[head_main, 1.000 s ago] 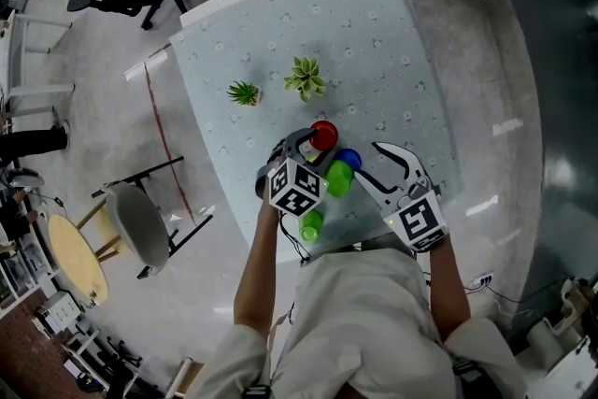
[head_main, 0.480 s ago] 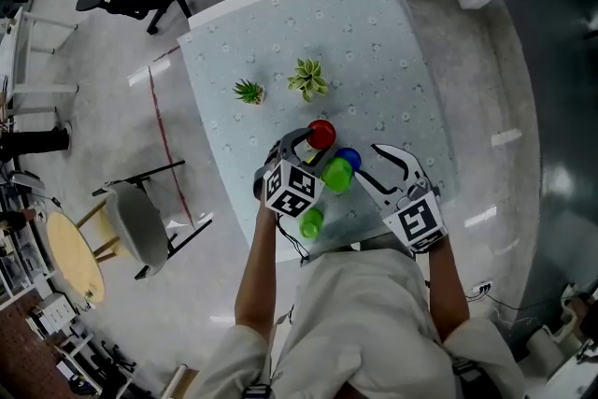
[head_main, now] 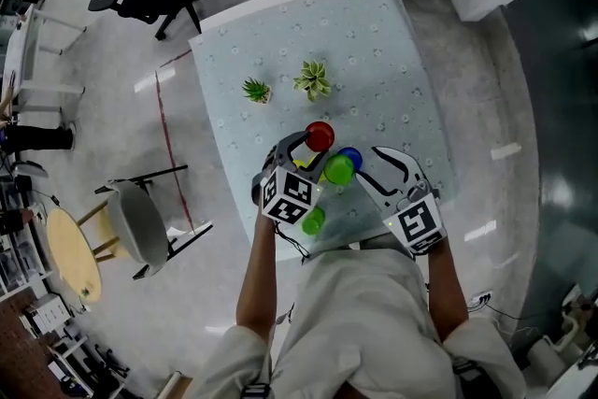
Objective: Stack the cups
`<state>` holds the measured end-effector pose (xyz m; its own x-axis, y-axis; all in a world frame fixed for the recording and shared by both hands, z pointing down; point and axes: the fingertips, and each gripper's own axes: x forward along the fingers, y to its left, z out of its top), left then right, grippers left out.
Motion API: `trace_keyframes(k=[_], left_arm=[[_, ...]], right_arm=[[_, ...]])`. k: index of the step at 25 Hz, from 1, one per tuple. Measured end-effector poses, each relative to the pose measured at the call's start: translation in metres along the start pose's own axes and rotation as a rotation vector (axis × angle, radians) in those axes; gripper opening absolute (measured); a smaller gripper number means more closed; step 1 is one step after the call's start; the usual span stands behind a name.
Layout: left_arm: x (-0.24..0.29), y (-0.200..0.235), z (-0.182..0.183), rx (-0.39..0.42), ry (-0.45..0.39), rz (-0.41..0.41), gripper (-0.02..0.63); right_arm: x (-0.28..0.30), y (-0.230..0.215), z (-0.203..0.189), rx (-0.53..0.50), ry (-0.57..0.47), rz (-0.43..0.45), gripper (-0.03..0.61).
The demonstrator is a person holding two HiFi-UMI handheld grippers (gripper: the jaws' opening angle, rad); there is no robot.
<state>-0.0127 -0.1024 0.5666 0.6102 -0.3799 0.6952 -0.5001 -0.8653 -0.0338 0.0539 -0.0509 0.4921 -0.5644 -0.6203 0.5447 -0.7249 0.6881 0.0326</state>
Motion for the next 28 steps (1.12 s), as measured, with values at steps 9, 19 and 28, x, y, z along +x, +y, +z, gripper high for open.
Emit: trace_keyframes(k=[9, 19, 28], left_arm=[[-0.033, -0.001, 0.004, -0.026, -0.017, 0.038, 0.212], [-0.057, -0.011, -0.003, -0.054, 0.007, 0.041, 0.212], [-0.059, -0.025, -0.025, -0.081, 0.067, 0.019, 0.212]], right_arm=[[-0.007, 0.014, 0.005, -0.018, -0.017, 0.011, 0.201], [-0.011, 0.024, 0.005, -0.027, -0.021, 0.023, 0.198], [-0.011, 0.032, 0.000, -0.026, -0.011, 0.038, 0.196]])
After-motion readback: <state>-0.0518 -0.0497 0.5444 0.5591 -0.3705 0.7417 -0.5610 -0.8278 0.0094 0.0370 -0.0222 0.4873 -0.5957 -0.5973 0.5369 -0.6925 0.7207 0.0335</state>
